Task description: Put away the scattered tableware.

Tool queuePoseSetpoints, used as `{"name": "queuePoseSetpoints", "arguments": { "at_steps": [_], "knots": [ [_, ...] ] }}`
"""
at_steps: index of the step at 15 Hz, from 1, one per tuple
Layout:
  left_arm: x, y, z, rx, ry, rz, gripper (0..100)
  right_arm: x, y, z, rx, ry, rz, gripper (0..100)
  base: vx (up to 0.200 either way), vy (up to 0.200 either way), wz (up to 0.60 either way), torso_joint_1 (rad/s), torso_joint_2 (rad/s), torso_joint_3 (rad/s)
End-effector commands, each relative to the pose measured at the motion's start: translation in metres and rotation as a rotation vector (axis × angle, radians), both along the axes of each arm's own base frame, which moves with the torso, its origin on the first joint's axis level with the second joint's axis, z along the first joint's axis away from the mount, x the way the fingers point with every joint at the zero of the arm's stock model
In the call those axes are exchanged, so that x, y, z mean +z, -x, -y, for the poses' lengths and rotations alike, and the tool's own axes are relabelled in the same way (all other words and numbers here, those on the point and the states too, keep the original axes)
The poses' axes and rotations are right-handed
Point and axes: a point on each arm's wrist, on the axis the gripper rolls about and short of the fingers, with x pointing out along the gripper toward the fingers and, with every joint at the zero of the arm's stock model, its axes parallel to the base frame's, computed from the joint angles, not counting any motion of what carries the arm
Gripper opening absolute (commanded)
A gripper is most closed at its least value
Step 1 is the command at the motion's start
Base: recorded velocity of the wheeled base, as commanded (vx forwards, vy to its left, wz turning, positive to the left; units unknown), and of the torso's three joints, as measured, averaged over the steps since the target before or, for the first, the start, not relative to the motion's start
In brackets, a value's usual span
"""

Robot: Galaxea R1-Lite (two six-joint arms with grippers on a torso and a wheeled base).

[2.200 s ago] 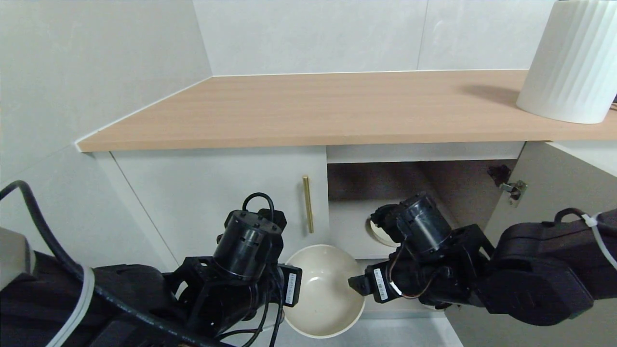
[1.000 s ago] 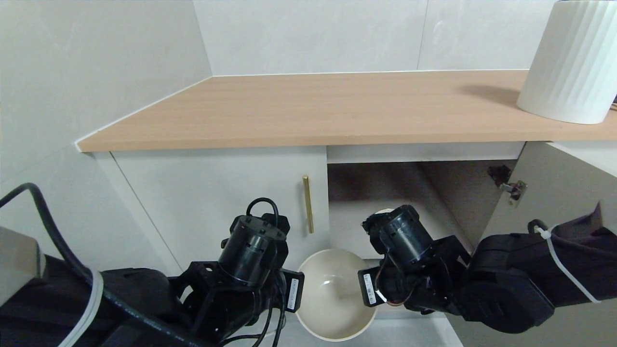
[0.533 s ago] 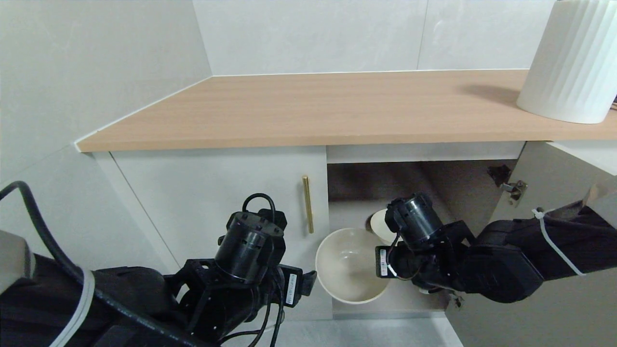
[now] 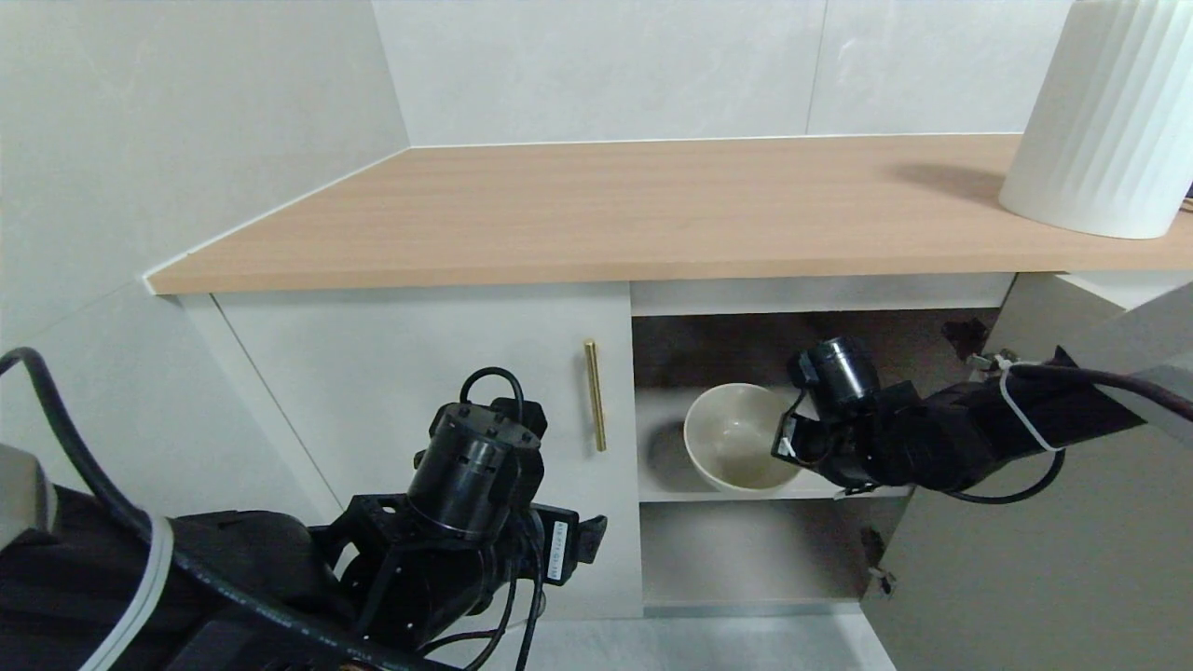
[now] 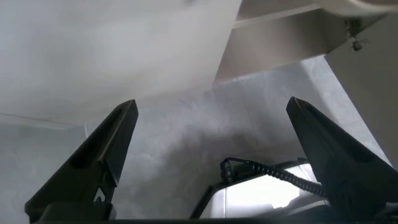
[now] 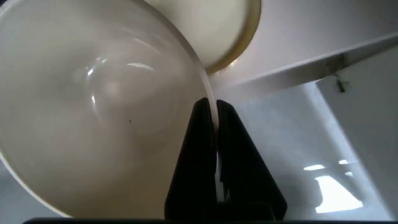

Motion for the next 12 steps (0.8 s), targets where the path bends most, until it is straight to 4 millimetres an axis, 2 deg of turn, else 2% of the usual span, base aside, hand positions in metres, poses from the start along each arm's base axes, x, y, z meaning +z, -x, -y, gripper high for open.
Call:
{"name": "queuePoseSetpoints", "arguments": {
  "at_steps": [1,4,7,10,12],
  "knots": [
    [0.001,0.000,0.000,0.000,0.002,0.002,100,-0.008,-0.019,0.008,-0.059,-0.025,0.002,0,0.000,0.000,0.00,0.000,0.00,0.000],
    [0.001,-0.001,0.000,0.010,0.015,0.002,100,-0.014,-0.040,0.022,-0.146,-0.041,0.022,0,0.000,0.000,0.00,0.000,0.00,0.000],
    [0.001,-0.001,0.000,0.012,0.015,0.002,100,-0.023,-0.052,0.031,-0.176,-0.032,0.017,0,0.000,0.000,0.00,0.000,0.00,0.000],
    [0.001,-0.001,0.000,0.013,0.016,0.002,100,-0.035,-0.058,0.030,-0.177,-0.022,0.000,0,0.000,0.000,0.00,0.000,0.00,0.000],
    [0.001,-0.001,0.000,0.013,0.016,0.002,100,-0.036,-0.063,0.033,-0.189,-0.023,0.005,0,0.000,0.000,0.00,0.000,0.00,0.000]
  ]
}}
